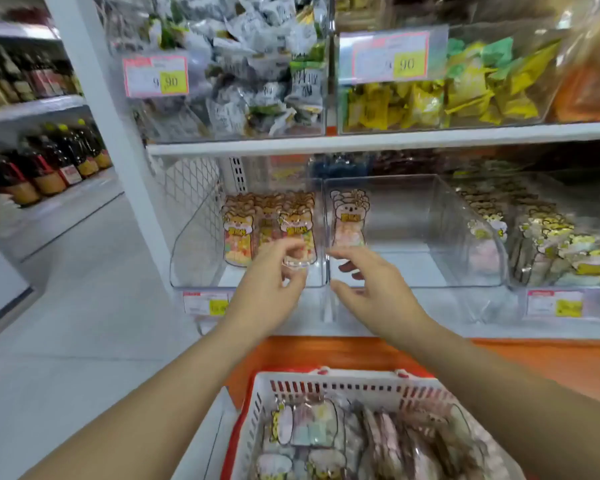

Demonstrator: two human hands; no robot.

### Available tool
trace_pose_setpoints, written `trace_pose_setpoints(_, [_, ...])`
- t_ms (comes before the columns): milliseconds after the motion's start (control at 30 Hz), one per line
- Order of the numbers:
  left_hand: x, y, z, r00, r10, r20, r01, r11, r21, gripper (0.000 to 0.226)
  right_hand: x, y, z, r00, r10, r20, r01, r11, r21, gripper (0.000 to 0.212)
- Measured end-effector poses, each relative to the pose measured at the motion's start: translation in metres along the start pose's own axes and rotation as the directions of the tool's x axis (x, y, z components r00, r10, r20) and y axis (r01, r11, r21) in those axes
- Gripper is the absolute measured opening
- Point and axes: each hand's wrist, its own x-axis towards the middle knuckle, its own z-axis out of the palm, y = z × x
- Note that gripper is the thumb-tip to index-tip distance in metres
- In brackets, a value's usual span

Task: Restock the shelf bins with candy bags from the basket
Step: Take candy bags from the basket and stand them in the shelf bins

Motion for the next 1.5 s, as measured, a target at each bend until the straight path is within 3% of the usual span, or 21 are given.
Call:
trace_pose_setpoints(67, [-0.036,0.002,0.010,0.997,-0.062,0.040,0.064,0.995,-0.077,0.032,-0.034,0.006,0.004,1.000,0.028,0.010,-0.029,0.998,0.052,0.029])
trace_pose_setpoints(167, [-0.086,-0.012,0.039,0.959,-0.196,0.206,0.225,0.966,-0.130,0.024,-0.084,0.031,0.015,0.969,0.179,0.168,-0.190,0.980,0.054,0.019])
trace_pose_setpoints(267, [-0.123,-0.040,0.073,0.900,-0.289,0.327,0.301,0.954,0.013,0.022,-0.123,0.069,0.030,0.884,0.320,0.342,-0.314,0.947,-0.074,0.015])
trace_pose_setpoints(333, [-0.144,-0.064,0.088,0.847,-0.342,0.407,0.318,0.939,0.128,0.031,-0.141,0.091,0.036,0.832,0.371,0.412,-0.320,0.928,-0.190,0.014])
trace_pose_setpoints(433, [-0.177,-0.104,0.107,0.745,-0.403,0.531,0.247,0.907,0.342,0.050,-0.158,0.121,0.045,0.725,0.450,0.522,-0.297,0.888,-0.352,0.020])
trace_pose_setpoints(533, [-0.195,-0.128,0.119,0.687,-0.462,0.561,0.115,0.832,0.543,0.060,-0.168,0.148,0.055,0.630,0.514,0.583,-0.257,0.846,-0.467,0.014])
trace_pose_setpoints(600, [-0.197,-0.133,0.124,0.652,-0.477,0.590,0.053,0.804,0.592,0.069,-0.176,0.162,0.061,0.588,0.551,0.592,-0.156,0.796,-0.585,0.024])
trace_pose_setpoints(667, [-0.200,-0.133,0.130,0.583,-0.512,0.631,0.022,0.786,0.617,0.083,-0.185,0.175,0.070,0.595,0.555,0.581,-0.055,0.750,-0.660,0.048])
trace_pose_setpoints(733, [-0.204,-0.133,0.137,0.511,-0.554,0.658,0.034,0.777,0.628,0.090,-0.188,0.177,0.081,0.587,0.503,0.634,0.051,0.759,-0.649,0.075])
trace_pose_setpoints(800, [-0.207,-0.133,0.143,0.493,-0.565,0.661,0.027,0.770,0.638,0.090,-0.182,0.166,0.089,0.553,0.397,0.733,0.253,0.757,-0.602,0.090])
trace_pose_setpoints(867, [-0.208,-0.134,0.146,0.508,-0.555,0.659,0.015,0.770,0.637,0.088,-0.172,0.155,0.094,0.497,0.334,0.801,0.442,0.697,-0.565,0.087])
trace_pose_setpoints(933, [-0.207,-0.136,0.146,0.522,-0.541,0.660,0.026,0.783,0.622,0.084,-0.168,0.160,0.103,0.467,0.303,0.831,0.542,0.644,-0.540,0.070])
trace_pose_setpoints(1033, [-0.208,-0.139,0.144,0.530,-0.528,0.664,0.023,0.791,0.611,0.081,-0.168,0.175,0.108,0.456,0.282,0.844,0.621,0.579,-0.529,0.044])
trace_pose_setpoints(1100, [-0.208,-0.140,0.145,0.531,-0.525,0.665,0.010,0.788,0.615,0.081,-0.166,0.179,0.101,0.470,0.242,0.849,0.614,0.601,-0.511,0.036])
trace_pose_setpoints(1167, [-0.208,-0.140,0.147,0.527,-0.528,0.666,0.011,0.788,0.616,0.082,-0.161,0.178,0.092,0.538,0.213,0.815,0.534,0.663,-0.525,0.029])
trace_pose_setpoints(1267, [-0.203,-0.138,0.144,0.522,-0.531,0.667,0.032,0.794,0.607,0.077,-0.150,0.170,0.075,0.686,0.263,0.678,0.188,0.837,-0.515,0.017])
trace_pose_setpoints(1367, [-0.196,-0.130,0.141,0.570,-0.511,0.643,0.070,0.810,0.583,0.067,-0.136,0.159,0.057,0.770,0.296,0.566,-0.103,0.932,-0.347,0.008])
trace_pose_setpoints(1433, [-0.186,-0.117,0.138,0.640,-0.467,0.610,0.178,0.862,0.474,0.063,-0.127,0.149,0.043,0.803,0.327,0.499,-0.227,0.941,-0.251,0.009])
trace_pose_setpoints(1500, [-0.171,-0.096,0.132,0.663,-0.433,0.611,0.374,0.898,0.231,0.065,-0.119,0.138,0.030,0.818,0.369,0.441,-0.354,0.928,-0.118,0.012])
